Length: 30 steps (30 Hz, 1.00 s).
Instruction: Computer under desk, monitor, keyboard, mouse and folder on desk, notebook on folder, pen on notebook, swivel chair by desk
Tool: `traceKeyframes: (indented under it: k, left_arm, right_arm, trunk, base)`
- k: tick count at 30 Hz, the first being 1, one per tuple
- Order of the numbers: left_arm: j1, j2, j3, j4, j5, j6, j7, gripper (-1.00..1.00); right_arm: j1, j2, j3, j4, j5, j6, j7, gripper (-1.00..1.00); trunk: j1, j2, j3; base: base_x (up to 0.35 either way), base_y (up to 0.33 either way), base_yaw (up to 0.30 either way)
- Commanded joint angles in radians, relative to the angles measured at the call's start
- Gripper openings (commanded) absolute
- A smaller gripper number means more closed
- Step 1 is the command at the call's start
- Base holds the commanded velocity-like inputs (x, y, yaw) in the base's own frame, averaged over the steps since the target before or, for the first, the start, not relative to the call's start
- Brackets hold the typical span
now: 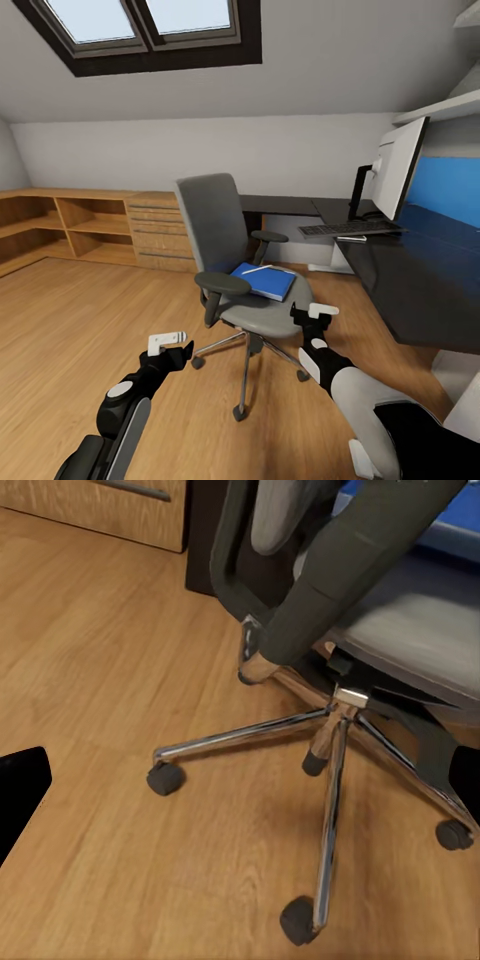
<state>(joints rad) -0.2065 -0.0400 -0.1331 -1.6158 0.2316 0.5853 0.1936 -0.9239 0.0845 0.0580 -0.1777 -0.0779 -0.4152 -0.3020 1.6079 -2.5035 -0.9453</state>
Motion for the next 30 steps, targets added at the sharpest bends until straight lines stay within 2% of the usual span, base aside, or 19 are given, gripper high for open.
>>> traceKeyframes:
  k: [1,7,12,13,16,19,20,24,25,26,28,30]
  left_arm:
    - [-0.001,0.000,0.003,-0.001,0.011,0.004,0.009,1.00]
    - [-0.001,0.000,0.038,-0.001,0.011,0.004,0.009,1.00]
    - [-0.001,0.000,0.052,-0.002,0.011,0.004,0.009,1.00]
    - [-0.001,0.000,0.054,-0.002,0.011,0.004,0.009,1.00]
    - [-0.001,0.000,0.055,-0.002,0.011,0.004,0.009,1.00]
    - [-0.001,0.000,0.054,-0.002,0.011,0.004,0.009,1.00]
    - [-0.001,0.000,0.054,-0.002,0.011,0.004,0.009,1.00]
    - [-0.001,0.000,0.054,-0.002,0.011,0.004,0.009,1.00]
    - [-0.001,0.000,0.053,-0.002,0.011,0.004,0.009,1.00]
    - [-0.001,0.000,0.053,-0.002,0.011,0.004,0.009,1.00]
    - [-0.001,0.000,0.053,-0.002,0.011,0.004,0.009,1.00]
    - [-0.001,0.000,0.053,-0.001,0.011,0.003,0.009,1.00]
  right_arm:
    - [-0.001,0.000,0.006,0.001,-0.009,-0.004,-0.003,1.00]
    - [0.000,-0.001,0.004,0.001,-0.015,-0.003,-0.002,1.00]
    - [-0.001,-0.003,-0.023,-0.005,-0.095,0.025,0.014,1.00]
    - [-0.001,-0.003,-0.029,-0.011,-0.132,0.046,0.026,1.00]
    - [-0.002,-0.008,-0.035,-0.032,-0.191,0.090,0.052,1.00]
    - [-0.002,-0.025,-0.040,-0.063,-0.264,0.148,0.084,1.00]
    - [-0.002,-0.040,-0.044,-0.084,-0.323,0.191,0.110,1.00]
    - [-0.003,-0.064,-0.053,-0.111,-0.456,0.254,0.168,1.00]
    - [-0.003,-0.072,-0.054,-0.118,-0.517,0.269,0.189,1.00]
    - [-0.003,-0.084,-0.056,-0.125,-0.595,0.284,0.212,1.00]
    - [-0.003,-0.092,-0.057,-0.126,-0.629,0.290,0.222,1.00]
    - [-0.003,-0.094,-0.057,-0.126,-0.638,0.291,0.224,1.00]
  trunk:
    - [0.000,0.000,-0.001]
    - [0.000,0.000,-0.001]
    - [0.000,0.000,-0.001]
    - [0.000,0.000,-0.001]
    - [0.000,0.000,-0.001]
    - [0.000,0.000,-0.001]
    - [0.000,0.000,-0.001]
    - [0.000,0.000,-0.001]
    - [0.000,0.000,-0.001]
    - [0.000,0.000,-0.001]
    - [0.000,0.000,-0.001]
    - [0.000,0.000,-0.001]
  base:
    - [0.000,0.000,-0.027]
    - [0.000,0.000,-0.010]
    - [0.000,0.000,-0.001]
    - [0.000,0.000,0.000]
    - [0.000,0.000,0.000]
    - [0.000,0.000,0.000]
    - [0.000,0.000,0.000]
    - [0.000,0.000,0.000]
    - [0.000,0.000,0.000]
    - [0.000,0.000,0.000]
    - [0.000,0.000,0.000]
    - [0.000,0.000,0.000]
